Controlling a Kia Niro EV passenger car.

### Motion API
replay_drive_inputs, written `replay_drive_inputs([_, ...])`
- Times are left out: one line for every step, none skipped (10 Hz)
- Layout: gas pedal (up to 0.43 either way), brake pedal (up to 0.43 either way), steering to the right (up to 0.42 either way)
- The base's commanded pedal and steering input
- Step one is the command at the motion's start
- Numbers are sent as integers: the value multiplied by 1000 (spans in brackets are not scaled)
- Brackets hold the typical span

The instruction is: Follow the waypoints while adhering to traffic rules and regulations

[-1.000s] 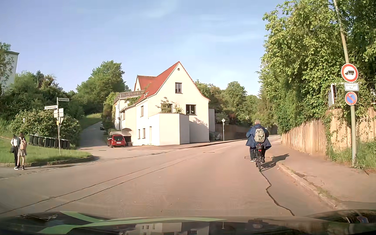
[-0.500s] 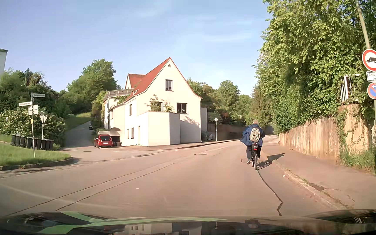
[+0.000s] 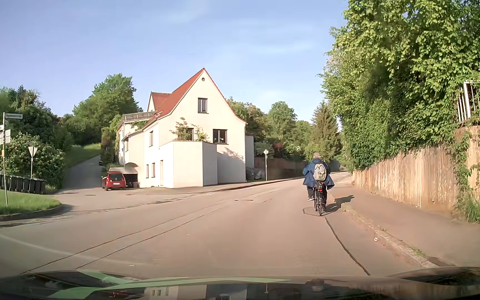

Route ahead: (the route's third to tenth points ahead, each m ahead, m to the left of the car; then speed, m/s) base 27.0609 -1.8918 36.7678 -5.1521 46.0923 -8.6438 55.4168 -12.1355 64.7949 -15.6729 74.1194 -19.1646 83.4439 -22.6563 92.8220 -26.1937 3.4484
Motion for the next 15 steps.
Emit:
replay_drive_inputs([8,0,69])
replay_drive_inputs([8,0,69])
replay_drive_inputs([8,0,69])
replay_drive_inputs([8,0,69])
replay_drive_inputs([8,0,69])
replay_drive_inputs([0,0,69])
replay_drive_inputs([0,0,69])
replay_drive_inputs([0,0,69])
replay_drive_inputs([0,0,69])
replay_drive_inputs([0,0,69])
replay_drive_inputs([0,0,69])
replay_drive_inputs([0,0,69])
replay_drive_inputs([0,0,69])
replay_drive_inputs([0,0,68])
replay_drive_inputs([0,0,63])
